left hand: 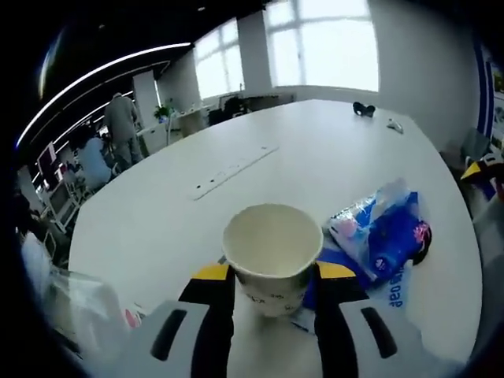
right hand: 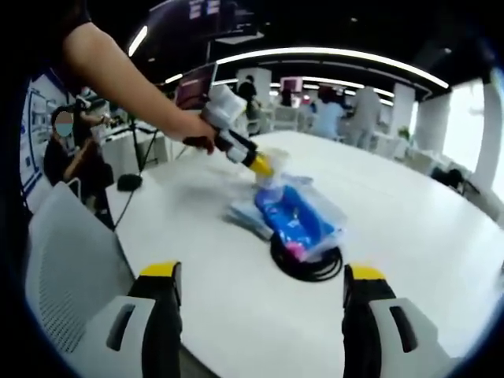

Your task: Arrange the tabletop items into an orderly group along one side of the table until the central work area is clear of visible clutter.

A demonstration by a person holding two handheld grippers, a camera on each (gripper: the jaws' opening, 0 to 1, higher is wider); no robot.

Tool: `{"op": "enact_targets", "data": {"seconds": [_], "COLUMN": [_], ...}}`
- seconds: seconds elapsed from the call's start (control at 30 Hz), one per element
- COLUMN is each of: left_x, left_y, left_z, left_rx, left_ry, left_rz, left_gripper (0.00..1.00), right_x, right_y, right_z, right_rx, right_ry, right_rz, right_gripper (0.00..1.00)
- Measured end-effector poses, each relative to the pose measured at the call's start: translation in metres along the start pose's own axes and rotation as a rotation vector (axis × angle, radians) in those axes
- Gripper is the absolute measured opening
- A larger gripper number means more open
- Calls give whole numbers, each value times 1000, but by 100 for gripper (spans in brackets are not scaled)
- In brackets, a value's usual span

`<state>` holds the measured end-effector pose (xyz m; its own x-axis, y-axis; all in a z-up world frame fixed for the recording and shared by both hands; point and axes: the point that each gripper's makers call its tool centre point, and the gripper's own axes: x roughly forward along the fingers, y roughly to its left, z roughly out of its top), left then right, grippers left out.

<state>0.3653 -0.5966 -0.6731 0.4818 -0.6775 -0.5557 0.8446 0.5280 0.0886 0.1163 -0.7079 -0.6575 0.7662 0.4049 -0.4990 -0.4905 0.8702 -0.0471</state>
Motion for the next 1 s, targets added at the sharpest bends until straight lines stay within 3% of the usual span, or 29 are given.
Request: {"op": "enact_targets", "data": {"seconds": [0.43,0.67,0.87,1.0], "left_x": [-12,-9,-7,-5], "left_y": [26,30,31,31], "left_z": [-9,-22,-27,-38], "left_rx": [-49,-26,-38,-39], "left_ry": [-12,45,63,108], "left_rz": [106,150,164,166], "left_gripper": [37,37,37,37], "right_x": [0,1,1,1], "right_y": [2,1,3,3], "right_z": [-2,-3,-5,-6], "right_rx": [-5,-5,-10,-9], "right_ry": [8,14,26,30], "right_rz": [5,2,7,10], "right_gripper": [81,81,80,80]}}
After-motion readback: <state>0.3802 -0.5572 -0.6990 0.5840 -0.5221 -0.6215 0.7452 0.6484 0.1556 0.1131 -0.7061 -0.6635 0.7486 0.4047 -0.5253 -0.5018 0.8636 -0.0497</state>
